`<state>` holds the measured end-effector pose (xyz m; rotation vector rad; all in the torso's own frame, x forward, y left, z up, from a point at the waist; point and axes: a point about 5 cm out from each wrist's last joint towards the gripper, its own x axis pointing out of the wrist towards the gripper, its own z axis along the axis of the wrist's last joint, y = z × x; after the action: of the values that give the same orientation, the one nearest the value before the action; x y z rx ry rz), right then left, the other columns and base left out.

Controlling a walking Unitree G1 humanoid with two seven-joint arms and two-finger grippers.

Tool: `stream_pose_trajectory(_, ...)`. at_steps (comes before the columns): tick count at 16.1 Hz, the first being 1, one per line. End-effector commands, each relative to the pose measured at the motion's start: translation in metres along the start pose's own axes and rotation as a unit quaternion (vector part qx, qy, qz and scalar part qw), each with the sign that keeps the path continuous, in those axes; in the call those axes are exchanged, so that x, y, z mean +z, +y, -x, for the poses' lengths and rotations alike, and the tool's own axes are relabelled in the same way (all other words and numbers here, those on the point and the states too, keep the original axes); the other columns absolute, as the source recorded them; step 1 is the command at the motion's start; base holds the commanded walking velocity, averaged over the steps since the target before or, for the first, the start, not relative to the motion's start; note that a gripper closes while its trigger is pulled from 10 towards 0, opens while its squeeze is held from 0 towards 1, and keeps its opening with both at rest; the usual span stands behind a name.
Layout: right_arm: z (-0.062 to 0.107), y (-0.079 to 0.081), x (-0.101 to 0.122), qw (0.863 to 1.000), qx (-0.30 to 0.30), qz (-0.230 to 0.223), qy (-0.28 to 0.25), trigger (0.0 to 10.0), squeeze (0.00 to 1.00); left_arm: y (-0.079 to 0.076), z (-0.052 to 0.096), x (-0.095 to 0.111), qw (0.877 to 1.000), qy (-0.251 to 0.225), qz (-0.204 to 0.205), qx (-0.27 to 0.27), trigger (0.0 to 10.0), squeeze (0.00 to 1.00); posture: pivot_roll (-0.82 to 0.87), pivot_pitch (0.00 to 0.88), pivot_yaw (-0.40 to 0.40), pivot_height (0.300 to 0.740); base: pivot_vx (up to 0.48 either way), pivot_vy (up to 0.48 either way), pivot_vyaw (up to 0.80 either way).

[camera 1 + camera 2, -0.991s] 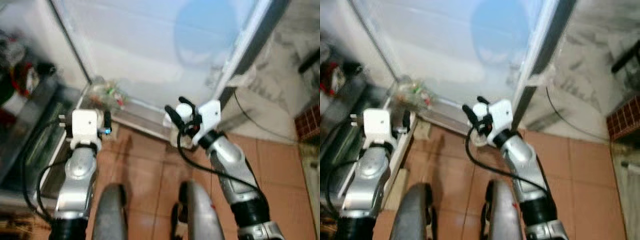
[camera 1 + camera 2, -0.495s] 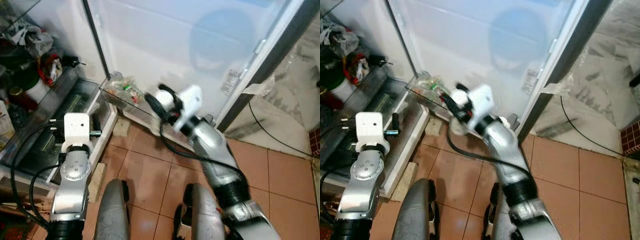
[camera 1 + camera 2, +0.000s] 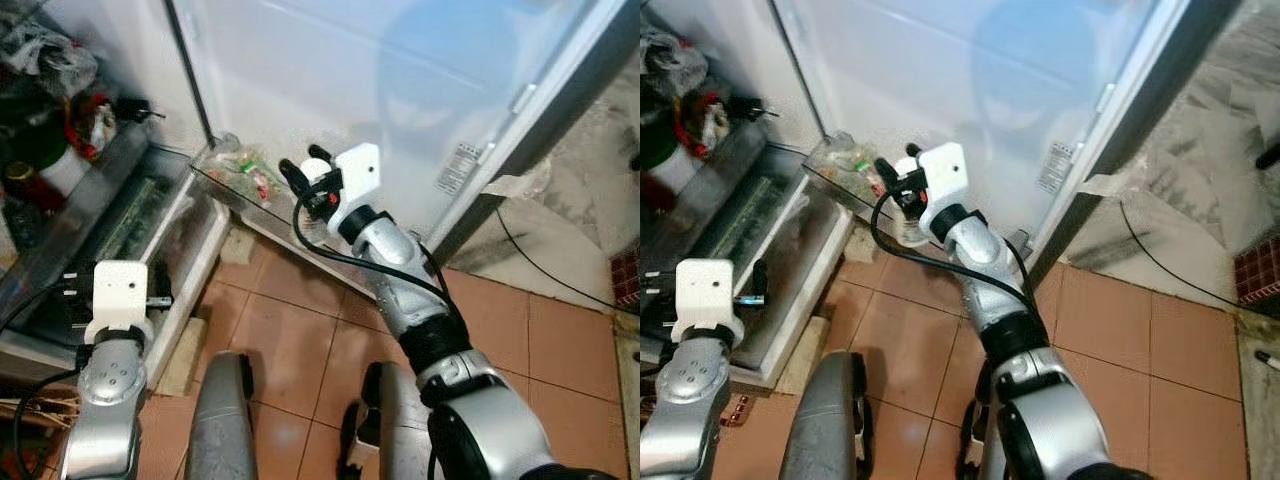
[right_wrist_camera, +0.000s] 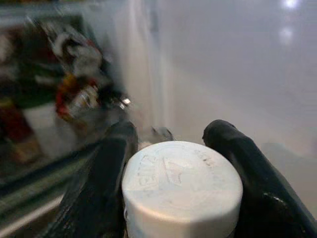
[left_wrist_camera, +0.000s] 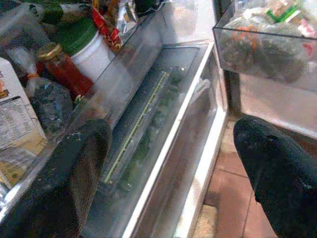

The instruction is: Restocking fridge

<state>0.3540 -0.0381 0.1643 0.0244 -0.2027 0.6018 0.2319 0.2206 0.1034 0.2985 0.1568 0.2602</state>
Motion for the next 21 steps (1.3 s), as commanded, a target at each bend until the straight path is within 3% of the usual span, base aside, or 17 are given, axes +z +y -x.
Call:
stream_pose_trajectory(1,-0.005,-0.014,0.007,0.998,-0.045,0.031,-0.007,10.0,0.00,0.002,0.007,-0.002,1.000,0.007,0.005,-0.008,10.0,0.00,0.21,0.268,-0.066,0.631,0.000,0.000,0.00)
stream_pose_trajectory(2,-0.005,-0.024,0.003,0.996,-0.081,0.036,0.004,10.0,0.00,0.000,0.011,-0.001,1.000,0.008,0.008,-0.014,10.0,0.00,0.23,0.279,-0.073,0.631,0.000,0.000,0.00)
stream_pose_trajectory(3,-0.005,-0.024,0.003,0.996,-0.081,0.036,0.004,10.0,0.00,0.000,0.011,-0.001,1.000,0.008,0.008,-0.014,10.0,0.00,0.23,0.279,-0.073,0.631,0.000,0.000,0.00)
stream_pose_trajectory(4,-0.002,-0.034,-0.008,0.992,-0.121,0.009,0.026,10.0,0.00,0.001,0.015,0.000,1.000,0.010,0.003,-0.018,10.0,0.00,0.24,0.288,-0.072,0.631,0.000,0.000,0.00)
stream_pose_trajectory(7,0.000,-0.037,-0.017,0.987,-0.151,-0.041,0.042,10.0,0.00,0.004,0.018,0.001,1.000,0.011,0.002,-0.015,10.0,0.00,0.26,0.302,-0.076,0.631,0.000,0.000,0.00)
stream_pose_trajectory(9,0.001,-0.037,-0.027,0.971,-0.192,-0.130,0.056,10.0,0.00,0.005,0.024,0.002,1.000,0.013,0.002,-0.015,10.0,0.00,0.27,0.321,-0.077,0.631,0.000,0.000,0.00)
stream_pose_trajectory(12,0.001,-0.036,-0.033,0.950,-0.218,-0.217,0.053,10.0,0.00,0.001,0.026,0.002,1.000,0.016,0.004,-0.019,10.0,0.00,0.27,0.329,-0.076,0.631,0.000,0.000,0.00)
stream_pose_trajectory(15,0.001,-0.037,-0.033,0.945,-0.222,-0.234,0.051,10.0,0.00,0.000,0.026,0.004,1.000,0.016,0.003,-0.025,10.0,0.00,0.27,0.333,-0.072,0.631,0.000,0.000,0.00)
stream_pose_trajectory(21,0.003,-0.045,-0.029,0.957,-0.219,-0.186,0.046,10.0,0.00,-0.004,0.024,0.005,0.999,0.017,0.005,-0.028,10.0,0.00,0.26,0.327,-0.071,0.631,0.000,0.000,0.00)
